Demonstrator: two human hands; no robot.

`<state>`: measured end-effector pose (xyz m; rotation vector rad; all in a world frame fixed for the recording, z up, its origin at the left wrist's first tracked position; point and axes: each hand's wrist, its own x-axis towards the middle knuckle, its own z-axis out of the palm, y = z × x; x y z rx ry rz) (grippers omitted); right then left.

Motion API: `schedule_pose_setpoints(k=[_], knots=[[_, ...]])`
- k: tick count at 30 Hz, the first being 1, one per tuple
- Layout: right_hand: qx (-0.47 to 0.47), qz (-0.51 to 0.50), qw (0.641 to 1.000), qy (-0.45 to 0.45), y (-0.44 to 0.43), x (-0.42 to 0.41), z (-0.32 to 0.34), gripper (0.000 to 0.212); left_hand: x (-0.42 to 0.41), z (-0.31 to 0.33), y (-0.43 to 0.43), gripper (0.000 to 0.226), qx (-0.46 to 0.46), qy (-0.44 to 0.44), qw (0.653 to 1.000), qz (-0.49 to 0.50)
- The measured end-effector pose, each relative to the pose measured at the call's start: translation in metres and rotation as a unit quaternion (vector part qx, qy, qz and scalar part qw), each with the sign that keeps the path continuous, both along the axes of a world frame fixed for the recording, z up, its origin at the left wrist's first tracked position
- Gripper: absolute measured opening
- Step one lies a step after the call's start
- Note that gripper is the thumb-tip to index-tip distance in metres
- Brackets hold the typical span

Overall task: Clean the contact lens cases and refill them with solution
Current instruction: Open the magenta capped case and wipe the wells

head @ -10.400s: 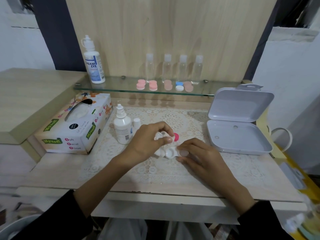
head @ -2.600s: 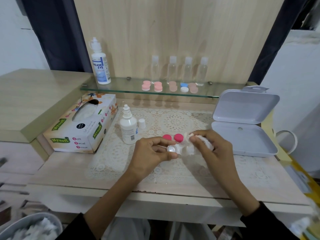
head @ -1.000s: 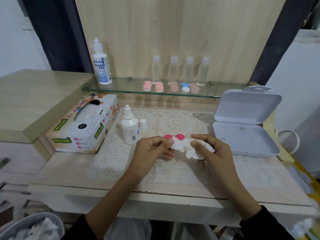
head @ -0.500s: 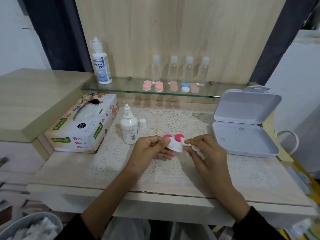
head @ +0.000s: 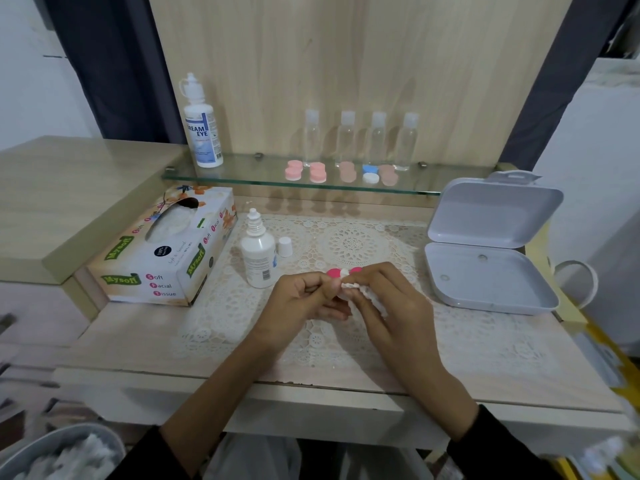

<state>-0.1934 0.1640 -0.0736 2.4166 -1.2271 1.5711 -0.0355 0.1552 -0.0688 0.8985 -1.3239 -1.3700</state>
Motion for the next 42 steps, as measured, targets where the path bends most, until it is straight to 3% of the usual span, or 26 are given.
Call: schedule_pose_setpoints(k=[6,14,28,35,42], knots=[[-0.023,-0.008,0.997,0.069,-0.001,-0.008,0.004,0.008,-0.001,0.001,0.002,0.027,0.001,-0.003,1.0,-0.01],[-0.039,-0.051,0.995,0.077,-0.001,-0.011,-0.001,0.008,-0.001,0.002,0.001,0.034,0.015,0.0,1.0,0.006],[-0.06,-0.021,0.986,0.157,-0.001,-0.022,-0.002,0.009,-0.002,0.003,0.002,0.035,0.025,0.005,0.999,0.02],[-0.035,-0.05,0.989,0.135,0.0,-0.045,-0.006,0.007,0.0,0.001,0.002,0.029,0.019,0.001,0.999,0.04],[-0.059,-0.074,0.994,0.051,0.001,-0.041,0.003,0.009,-0.002,0.0,0.001,0.033,0.009,-0.007,0.999,0.037]])
